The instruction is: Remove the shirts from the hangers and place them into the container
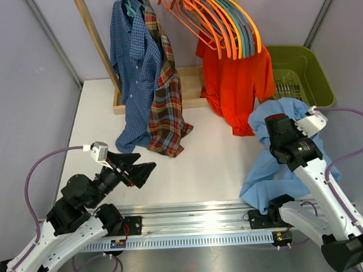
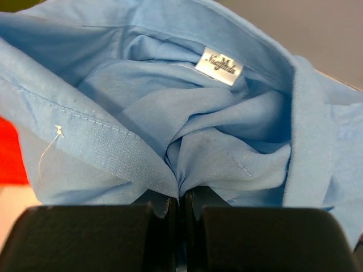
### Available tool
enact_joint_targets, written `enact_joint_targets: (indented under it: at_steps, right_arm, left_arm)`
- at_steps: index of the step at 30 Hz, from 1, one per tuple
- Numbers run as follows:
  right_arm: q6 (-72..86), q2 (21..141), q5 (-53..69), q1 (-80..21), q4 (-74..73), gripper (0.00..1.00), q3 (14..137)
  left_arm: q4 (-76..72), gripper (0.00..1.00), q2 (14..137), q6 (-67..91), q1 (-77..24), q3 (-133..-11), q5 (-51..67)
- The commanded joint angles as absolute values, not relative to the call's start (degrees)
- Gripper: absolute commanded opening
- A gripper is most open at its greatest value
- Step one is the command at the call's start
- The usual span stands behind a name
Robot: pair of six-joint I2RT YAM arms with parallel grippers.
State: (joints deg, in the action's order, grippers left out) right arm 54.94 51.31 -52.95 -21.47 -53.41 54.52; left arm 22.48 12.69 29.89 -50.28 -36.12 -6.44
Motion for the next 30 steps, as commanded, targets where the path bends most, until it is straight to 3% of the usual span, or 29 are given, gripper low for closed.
enact_joint_targets:
  at_steps: [1,6,13,18,26,30]
  right_arm:
    - [46.51,49.65,-51.80,-11.39,-43.88,0.00,59.05]
    - [38.68,60.60,-37.72,1.56,-32.00,0.00,66.43]
    - [35.69,82.77,-23.93,8.35,-28.49,0.00,97.50]
    - [33.32,93.67,-20.30,8.79,-24.97,0.00,119.22]
    - [25.06,98.17,-19.60,8.88,-0.64,0.00,130.95]
    - [19.70,106.06,-23.28,8.88,6.41,0.00,144.17]
  left_arm:
    - [18.55,0.99,14.41,29.71,-50.45,-36.47,-3.61]
    - [16.53,0.99,16.08,29.18,-50.45,-36.47,-2.55]
    - [15.21,0.99,17.31,28.65,-50.45,-37.18,-2.02]
    - [15.73,0.99,17.05,28.21,-50.36,-37.44,-2.55]
    - [17.49,0.99,17.58,26.81,-50.36,-39.11,-4.04]
    - [18.72,0.99,17.93,26.54,-50.45,-40.34,-4.83]
